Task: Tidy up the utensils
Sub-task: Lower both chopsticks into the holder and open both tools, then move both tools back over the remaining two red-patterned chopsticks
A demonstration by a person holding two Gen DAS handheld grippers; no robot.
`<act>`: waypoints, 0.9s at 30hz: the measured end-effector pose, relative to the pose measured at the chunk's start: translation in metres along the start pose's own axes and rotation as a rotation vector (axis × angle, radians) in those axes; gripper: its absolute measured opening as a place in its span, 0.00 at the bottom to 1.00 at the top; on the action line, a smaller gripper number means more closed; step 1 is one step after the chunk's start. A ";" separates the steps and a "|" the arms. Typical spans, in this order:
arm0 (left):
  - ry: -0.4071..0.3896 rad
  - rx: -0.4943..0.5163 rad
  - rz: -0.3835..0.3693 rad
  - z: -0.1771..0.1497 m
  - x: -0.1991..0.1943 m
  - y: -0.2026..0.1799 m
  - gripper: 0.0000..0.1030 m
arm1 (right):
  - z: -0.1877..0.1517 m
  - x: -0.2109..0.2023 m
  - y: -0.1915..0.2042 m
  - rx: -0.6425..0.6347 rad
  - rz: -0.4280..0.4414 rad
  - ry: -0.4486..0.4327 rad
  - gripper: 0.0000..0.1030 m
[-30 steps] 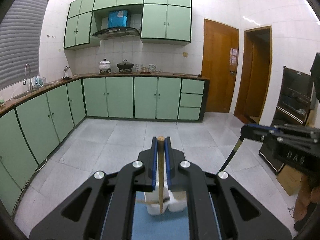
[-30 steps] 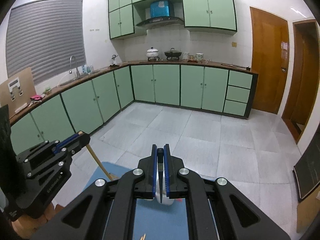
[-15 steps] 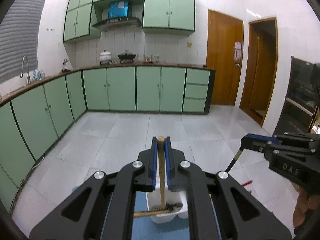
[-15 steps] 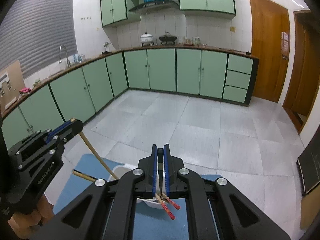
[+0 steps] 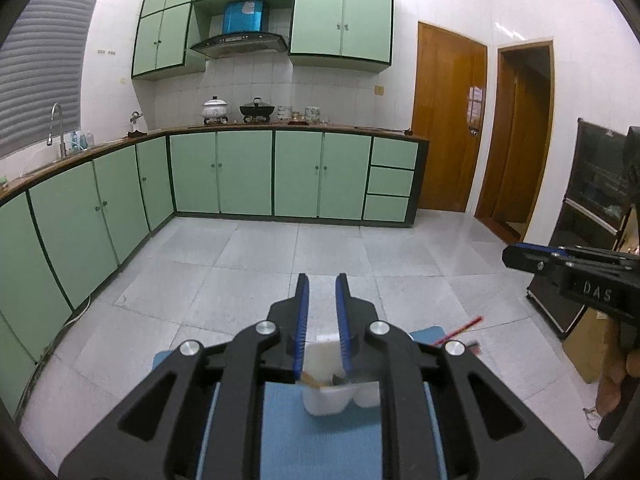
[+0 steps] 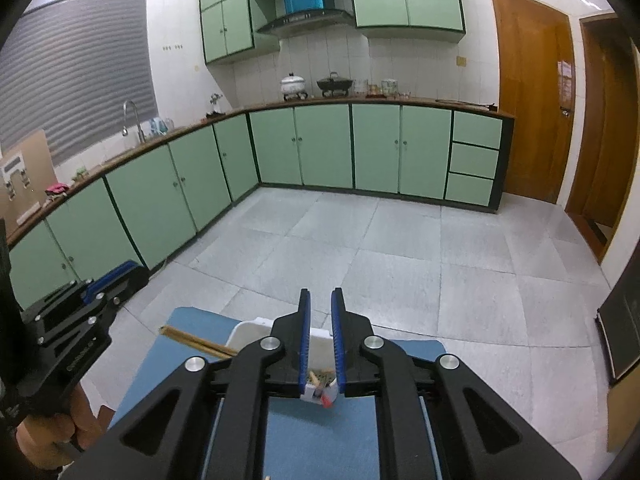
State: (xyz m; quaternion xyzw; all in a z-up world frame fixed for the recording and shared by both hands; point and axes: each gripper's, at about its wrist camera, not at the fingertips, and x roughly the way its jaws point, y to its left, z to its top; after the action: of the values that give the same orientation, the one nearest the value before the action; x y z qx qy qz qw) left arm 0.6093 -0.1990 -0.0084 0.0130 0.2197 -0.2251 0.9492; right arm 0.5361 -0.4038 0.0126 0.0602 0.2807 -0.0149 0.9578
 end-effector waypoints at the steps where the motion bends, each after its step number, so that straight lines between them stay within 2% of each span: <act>1: -0.001 -0.007 0.003 -0.004 -0.011 0.000 0.14 | -0.004 -0.009 0.001 -0.005 0.004 -0.010 0.11; 5: -0.011 0.000 0.033 -0.024 -0.054 -0.002 0.26 | -0.028 -0.044 0.010 -0.029 0.031 -0.043 0.12; 8: -0.007 0.001 0.049 -0.045 -0.090 -0.006 0.32 | -0.051 -0.065 0.018 -0.029 0.051 -0.056 0.16; 10: -0.004 -0.002 0.055 -0.058 -0.110 -0.009 0.35 | -0.075 -0.082 0.023 -0.039 0.060 -0.069 0.19; 12: -0.004 -0.009 0.058 -0.070 -0.129 -0.010 0.44 | -0.095 -0.093 0.027 -0.042 0.067 -0.070 0.23; 16: 0.000 -0.010 0.062 -0.095 -0.165 -0.015 0.54 | -0.141 -0.110 0.040 -0.075 0.065 -0.057 0.29; 21: 0.009 -0.012 0.061 -0.127 -0.201 -0.022 0.71 | -0.195 -0.131 0.057 -0.076 0.076 -0.040 0.34; 27: 0.050 -0.005 0.044 -0.164 -0.221 -0.032 0.79 | -0.246 -0.147 0.077 -0.069 0.083 -0.031 0.43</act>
State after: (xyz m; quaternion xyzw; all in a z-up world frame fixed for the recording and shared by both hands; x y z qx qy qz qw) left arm 0.3507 -0.1139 -0.0610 0.0210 0.2435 -0.2031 0.9482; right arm 0.2851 -0.2975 -0.1051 0.0385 0.2636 0.0339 0.9633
